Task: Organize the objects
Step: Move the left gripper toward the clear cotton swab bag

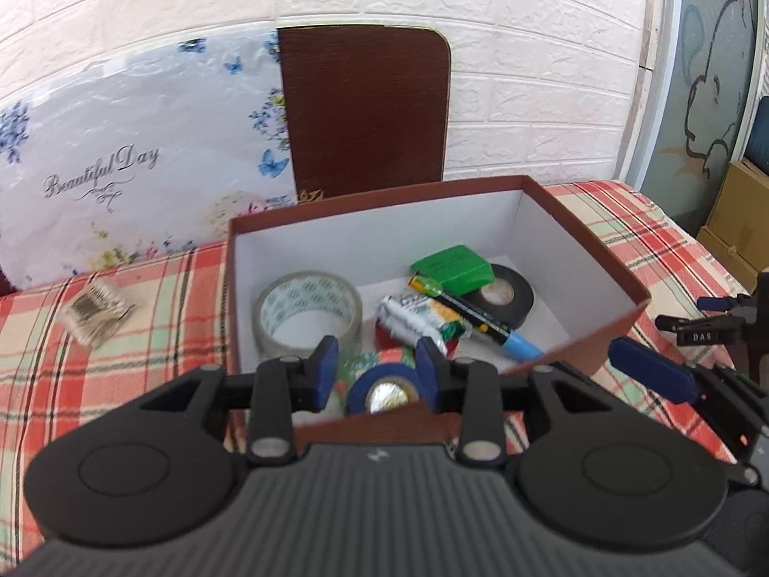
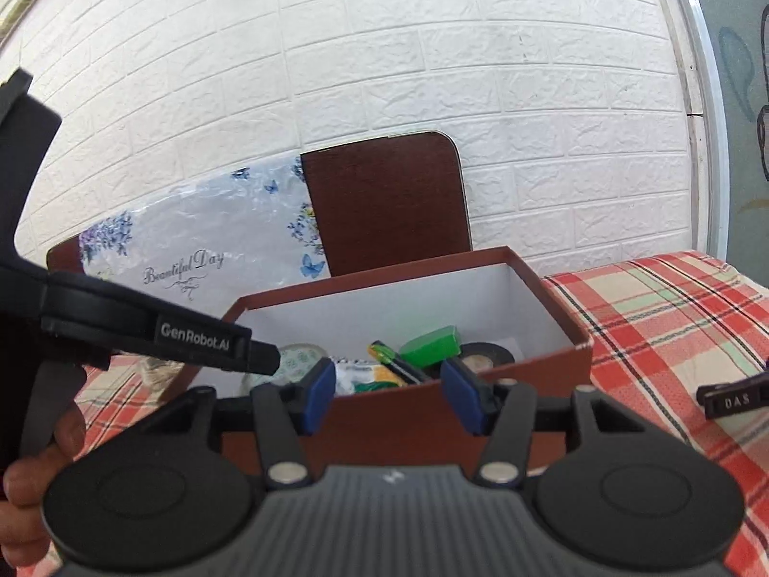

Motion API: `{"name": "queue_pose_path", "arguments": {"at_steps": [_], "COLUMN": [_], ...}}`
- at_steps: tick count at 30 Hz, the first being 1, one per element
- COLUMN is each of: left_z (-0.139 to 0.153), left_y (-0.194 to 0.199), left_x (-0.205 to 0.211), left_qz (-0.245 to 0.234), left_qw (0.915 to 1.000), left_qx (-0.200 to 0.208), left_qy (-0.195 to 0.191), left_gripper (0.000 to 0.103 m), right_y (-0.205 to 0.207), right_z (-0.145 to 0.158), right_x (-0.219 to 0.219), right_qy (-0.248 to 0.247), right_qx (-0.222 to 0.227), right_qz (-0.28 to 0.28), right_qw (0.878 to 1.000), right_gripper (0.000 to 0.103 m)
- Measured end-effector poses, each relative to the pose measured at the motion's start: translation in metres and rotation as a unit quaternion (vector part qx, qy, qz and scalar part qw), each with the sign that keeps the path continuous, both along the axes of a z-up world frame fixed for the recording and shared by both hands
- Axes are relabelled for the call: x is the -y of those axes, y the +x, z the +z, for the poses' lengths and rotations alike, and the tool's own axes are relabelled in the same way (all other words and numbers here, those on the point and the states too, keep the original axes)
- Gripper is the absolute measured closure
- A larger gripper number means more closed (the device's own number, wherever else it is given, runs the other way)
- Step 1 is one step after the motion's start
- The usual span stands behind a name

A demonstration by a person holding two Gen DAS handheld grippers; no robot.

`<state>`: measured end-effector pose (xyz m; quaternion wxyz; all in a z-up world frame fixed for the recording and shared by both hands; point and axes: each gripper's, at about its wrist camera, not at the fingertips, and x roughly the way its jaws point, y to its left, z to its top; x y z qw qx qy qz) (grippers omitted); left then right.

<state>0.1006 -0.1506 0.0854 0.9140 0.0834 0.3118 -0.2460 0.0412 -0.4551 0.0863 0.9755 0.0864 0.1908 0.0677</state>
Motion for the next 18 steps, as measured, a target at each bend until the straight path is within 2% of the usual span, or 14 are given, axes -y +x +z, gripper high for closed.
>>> {"name": "queue_pose_path", "arguments": {"at_steps": [4, 8, 13, 18], "left_z": [-0.007, -0.019, -0.041, -0.066], "left_y": [-0.018, -0.035, -0.04, -0.034], "left_x": [-0.019, -0.039, -0.067, -0.092], "left_qz": [0.005, 0.014, 0.042, 0.071], "left_qw": [0.9999, 0.9997, 0.9988, 0.9958], "left_qx": [0.011, 0.014, -0.014, -0.05], "left_qy": [0.003, 0.015, 0.019, 0.03], "left_gripper": [0.061, 0.06, 0.059, 0.059], "right_y": [-0.027, -0.04, -0.047, -0.055], "right_z": [0.0, -0.012, -0.033, -0.042], "right_x": [-0.008, -0.024, -0.047, -0.07], "right_qy": [0.005, -0.007, -0.01, -0.03], "right_qx": [-0.012, -0.033, -0.082, -0.104], "right_qz": [0.014, 0.038, 0.077, 0.104], "right_qw": [1.0, 0.999, 0.994, 0.989], "right_gripper": [0.051, 0.05, 0.05, 0.05]}}
